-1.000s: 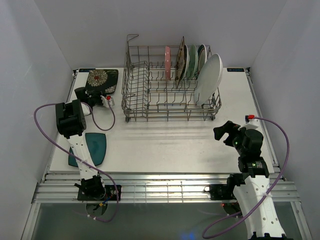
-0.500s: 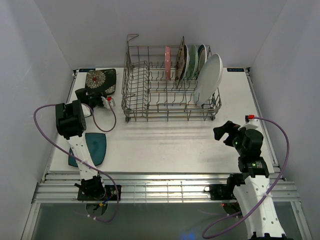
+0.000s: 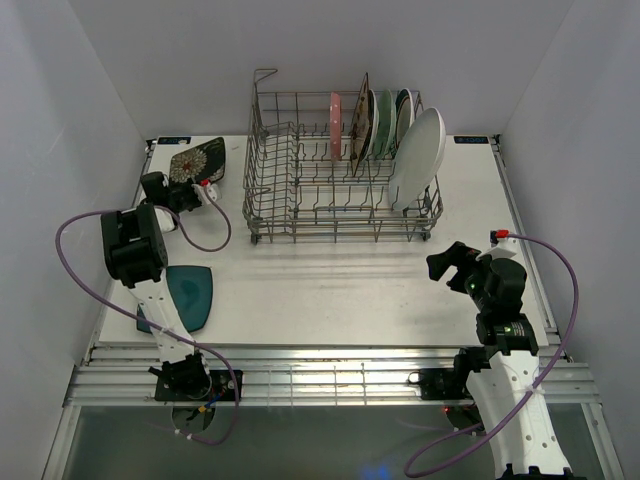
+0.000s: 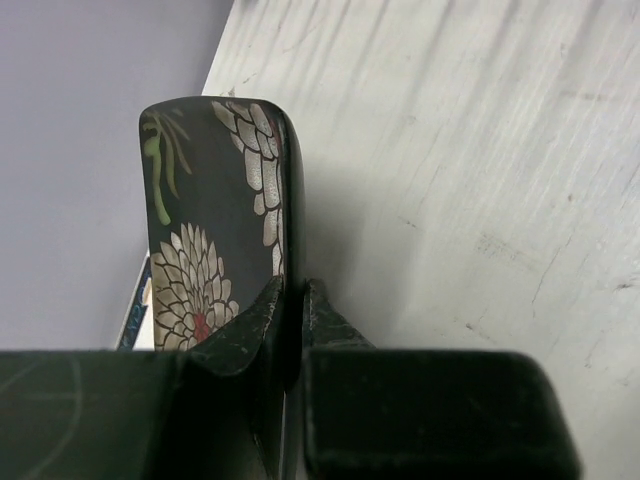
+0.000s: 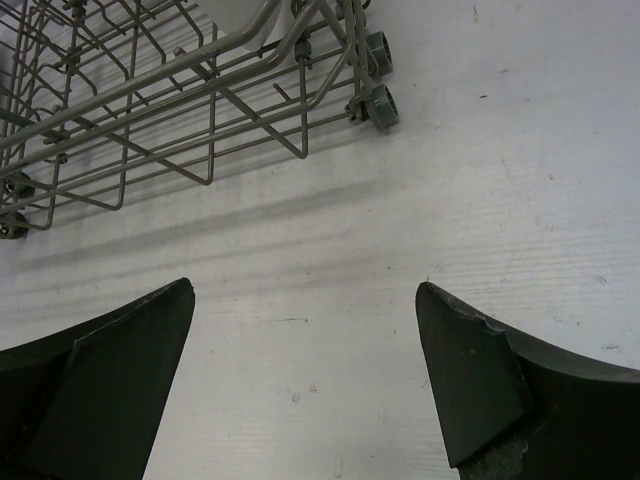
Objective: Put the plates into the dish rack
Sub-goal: Pick up the plate from the corner of the board.
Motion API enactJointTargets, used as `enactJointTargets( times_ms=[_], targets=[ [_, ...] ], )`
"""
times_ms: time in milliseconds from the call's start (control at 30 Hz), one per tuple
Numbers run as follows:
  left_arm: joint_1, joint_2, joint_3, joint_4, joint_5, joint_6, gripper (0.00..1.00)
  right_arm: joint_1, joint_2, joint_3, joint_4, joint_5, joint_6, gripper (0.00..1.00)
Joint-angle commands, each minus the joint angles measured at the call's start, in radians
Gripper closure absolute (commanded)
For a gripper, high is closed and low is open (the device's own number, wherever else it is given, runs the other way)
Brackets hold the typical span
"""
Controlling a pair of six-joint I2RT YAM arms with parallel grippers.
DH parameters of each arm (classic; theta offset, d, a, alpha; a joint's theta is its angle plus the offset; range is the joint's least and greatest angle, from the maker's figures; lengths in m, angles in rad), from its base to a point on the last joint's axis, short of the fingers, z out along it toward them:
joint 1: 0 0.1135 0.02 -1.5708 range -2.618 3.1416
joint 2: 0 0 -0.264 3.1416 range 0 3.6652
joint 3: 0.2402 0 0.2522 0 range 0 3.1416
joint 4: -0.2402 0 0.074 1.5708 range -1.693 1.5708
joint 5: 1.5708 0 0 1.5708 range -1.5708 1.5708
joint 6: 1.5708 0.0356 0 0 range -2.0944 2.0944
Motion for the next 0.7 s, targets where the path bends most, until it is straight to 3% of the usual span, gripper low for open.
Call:
enactJointTargets(
  times_ms=[0,667],
  targets=[
    [0.013,-0.134,0.013,0.050,0.071,-0.157,1.00,-0.002,0.003,-0.003,0.039,-0.016,-0.005,0.03],
    [0.032,-0.364,0.048,0.077,0.022,-0.535,1.00,-0.003,0.003,-0.001,0.040,-0.025,-0.005,0.03]
  ],
)
